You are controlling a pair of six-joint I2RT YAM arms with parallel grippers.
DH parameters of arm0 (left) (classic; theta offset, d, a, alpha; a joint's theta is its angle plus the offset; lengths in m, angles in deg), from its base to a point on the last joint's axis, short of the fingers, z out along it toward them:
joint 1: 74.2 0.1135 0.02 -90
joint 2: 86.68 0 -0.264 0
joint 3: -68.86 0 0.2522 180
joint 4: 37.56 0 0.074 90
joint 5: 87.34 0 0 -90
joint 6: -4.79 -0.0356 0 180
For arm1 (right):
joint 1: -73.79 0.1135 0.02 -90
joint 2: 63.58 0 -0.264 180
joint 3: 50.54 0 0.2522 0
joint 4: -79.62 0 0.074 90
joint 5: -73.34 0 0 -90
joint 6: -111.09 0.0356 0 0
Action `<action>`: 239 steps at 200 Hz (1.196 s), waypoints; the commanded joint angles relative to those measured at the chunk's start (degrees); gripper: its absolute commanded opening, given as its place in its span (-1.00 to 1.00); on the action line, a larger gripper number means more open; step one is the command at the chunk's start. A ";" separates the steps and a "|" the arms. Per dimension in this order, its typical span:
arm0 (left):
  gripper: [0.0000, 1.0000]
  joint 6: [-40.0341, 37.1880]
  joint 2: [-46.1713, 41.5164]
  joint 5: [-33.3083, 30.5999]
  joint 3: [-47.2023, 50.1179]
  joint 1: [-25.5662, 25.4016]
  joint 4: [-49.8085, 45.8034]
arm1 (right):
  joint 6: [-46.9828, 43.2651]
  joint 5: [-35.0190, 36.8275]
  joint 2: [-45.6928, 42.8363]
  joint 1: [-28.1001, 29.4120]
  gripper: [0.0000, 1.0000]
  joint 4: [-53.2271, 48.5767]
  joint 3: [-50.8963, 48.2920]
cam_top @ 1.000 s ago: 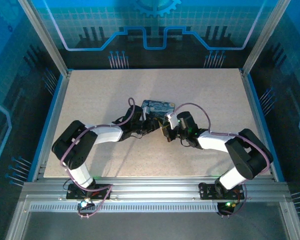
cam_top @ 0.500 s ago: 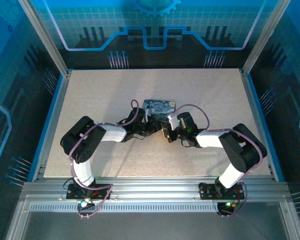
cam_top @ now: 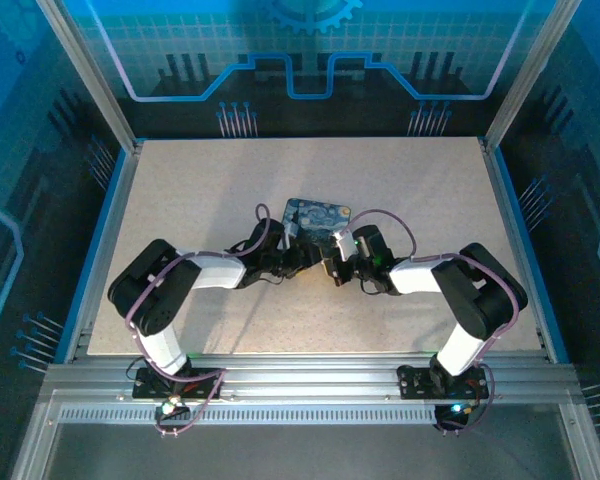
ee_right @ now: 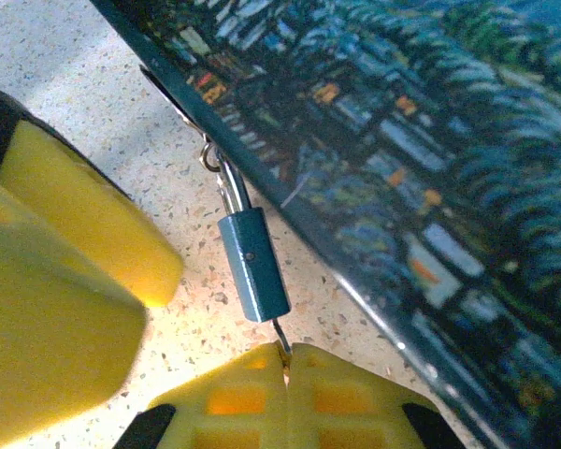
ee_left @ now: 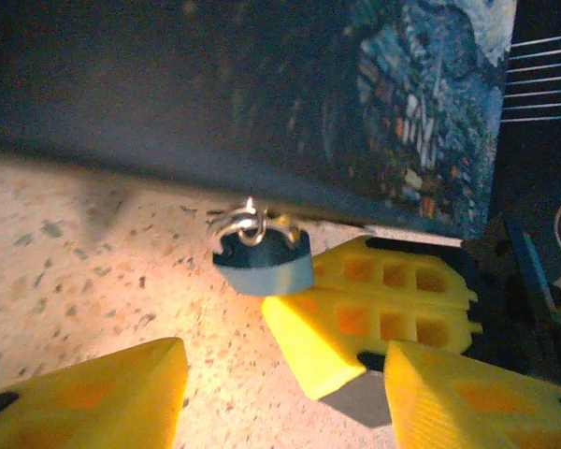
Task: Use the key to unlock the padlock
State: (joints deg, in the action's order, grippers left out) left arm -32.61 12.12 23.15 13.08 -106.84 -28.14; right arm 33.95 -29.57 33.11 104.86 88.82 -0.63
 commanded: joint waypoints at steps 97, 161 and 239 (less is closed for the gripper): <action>0.17 16.02 -5.00 -5.33 15.53 3.16 22.16 | 12.55 -8.98 1.45 0.55 -1.00 -12.61 10.94; 0.13 21.00 0.06 -6.79 15.73 3.16 30.06 | 17.48 -8.82 0.62 1.64 -1.00 -14.25 11.64; -0.01 25.24 5.09 -7.89 15.71 2.92 36.94 | 22.44 -9.73 0.56 2.15 -1.00 -17.03 13.38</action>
State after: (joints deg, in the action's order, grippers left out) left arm -8.90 16.76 16.94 28.27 -103.87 4.64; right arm 53.78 -37.15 33.96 106.08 72.58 11.10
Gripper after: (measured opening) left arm 0.495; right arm 0.057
